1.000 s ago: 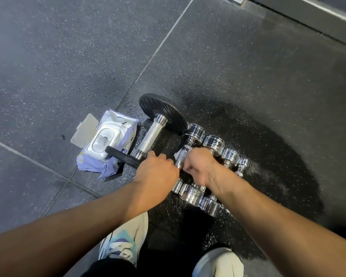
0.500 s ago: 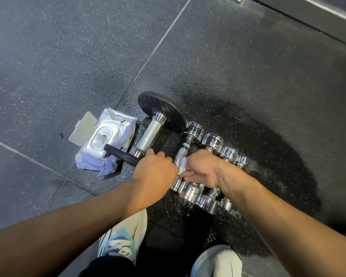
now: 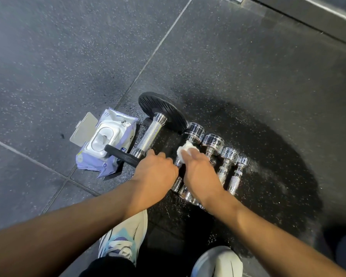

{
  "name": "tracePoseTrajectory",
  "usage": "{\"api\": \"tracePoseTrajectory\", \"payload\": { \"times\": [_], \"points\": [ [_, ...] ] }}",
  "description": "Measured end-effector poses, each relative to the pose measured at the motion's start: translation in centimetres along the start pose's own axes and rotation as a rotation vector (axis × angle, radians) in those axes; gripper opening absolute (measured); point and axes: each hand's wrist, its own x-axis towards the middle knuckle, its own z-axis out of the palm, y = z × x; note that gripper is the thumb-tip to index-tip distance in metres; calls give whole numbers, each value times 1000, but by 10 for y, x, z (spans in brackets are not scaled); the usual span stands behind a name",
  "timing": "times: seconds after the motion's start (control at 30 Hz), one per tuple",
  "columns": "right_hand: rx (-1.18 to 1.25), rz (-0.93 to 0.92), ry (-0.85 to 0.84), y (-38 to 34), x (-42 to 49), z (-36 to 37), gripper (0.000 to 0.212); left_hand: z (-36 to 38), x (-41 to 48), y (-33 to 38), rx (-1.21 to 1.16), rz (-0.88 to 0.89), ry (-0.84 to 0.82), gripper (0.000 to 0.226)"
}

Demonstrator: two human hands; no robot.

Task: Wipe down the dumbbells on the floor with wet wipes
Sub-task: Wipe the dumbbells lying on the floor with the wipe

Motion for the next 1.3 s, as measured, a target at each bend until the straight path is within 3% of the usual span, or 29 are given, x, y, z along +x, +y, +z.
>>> {"api": "tracePoseTrajectory", "payload": {
  "times": [0.1,0.47,0.6,0.77,0.87,1.0,1.1,1.23,1.3],
  "points": [
    [-453,-247,-30,9,-2,0,51,0,0,0,2,5,-8,40],
    [-968,-568,-175,22,53,-25,46,0,0,-1,-6,3,-9,41],
    [-859,-641,-288,9,54,-18,36,-1,-1,-1,-3,5,11,41],
    [-709,-602,-472,0,62,-27,24,-1,-1,0,-39,-9,15,36],
    [-864,-682,-377,3,75,-36,40,-1,-1,-2,-10,-5,7,35],
    [-1058,-611,-359,5,76,-32,51,-3,0,-3,-28,-4,-16,36],
    [-930,-582,-367,3,70,-28,40,-3,0,-2,-39,-2,-19,34],
    [-656,-563,-544,-2,65,-27,10,-2,0,-2,-67,-20,-7,31],
    [-645,-598,-524,-1,65,-35,16,-2,1,-1,-63,-19,-2,31]
  ]
}}
